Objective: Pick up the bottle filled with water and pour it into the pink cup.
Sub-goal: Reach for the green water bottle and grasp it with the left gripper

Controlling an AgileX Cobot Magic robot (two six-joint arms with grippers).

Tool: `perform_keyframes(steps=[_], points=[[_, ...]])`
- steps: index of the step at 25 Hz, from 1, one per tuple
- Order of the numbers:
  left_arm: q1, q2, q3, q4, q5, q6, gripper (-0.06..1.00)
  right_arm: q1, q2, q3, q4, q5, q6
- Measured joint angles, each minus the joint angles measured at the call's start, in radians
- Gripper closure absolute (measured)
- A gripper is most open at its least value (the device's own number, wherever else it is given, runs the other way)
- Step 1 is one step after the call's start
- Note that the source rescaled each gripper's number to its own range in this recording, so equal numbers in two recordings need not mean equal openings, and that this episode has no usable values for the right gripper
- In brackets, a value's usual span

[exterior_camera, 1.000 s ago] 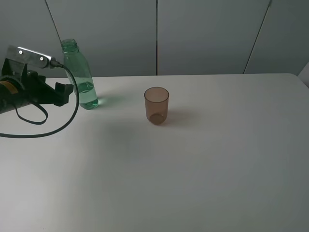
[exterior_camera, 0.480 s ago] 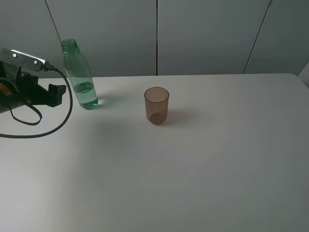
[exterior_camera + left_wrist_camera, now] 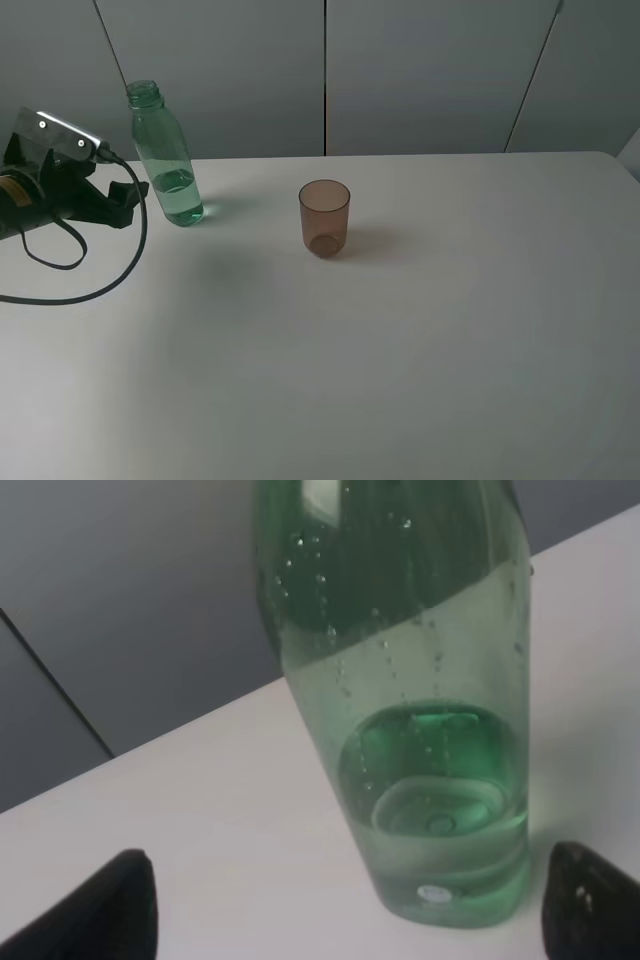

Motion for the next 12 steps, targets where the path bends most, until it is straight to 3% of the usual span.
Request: perform_keyframes(steps=[12], points=[[0.000,0.152,-0.129,0.044,-0.059,-0.077,-0.01,0.000,0.000,0.000,0.000,0.000,0.000]])
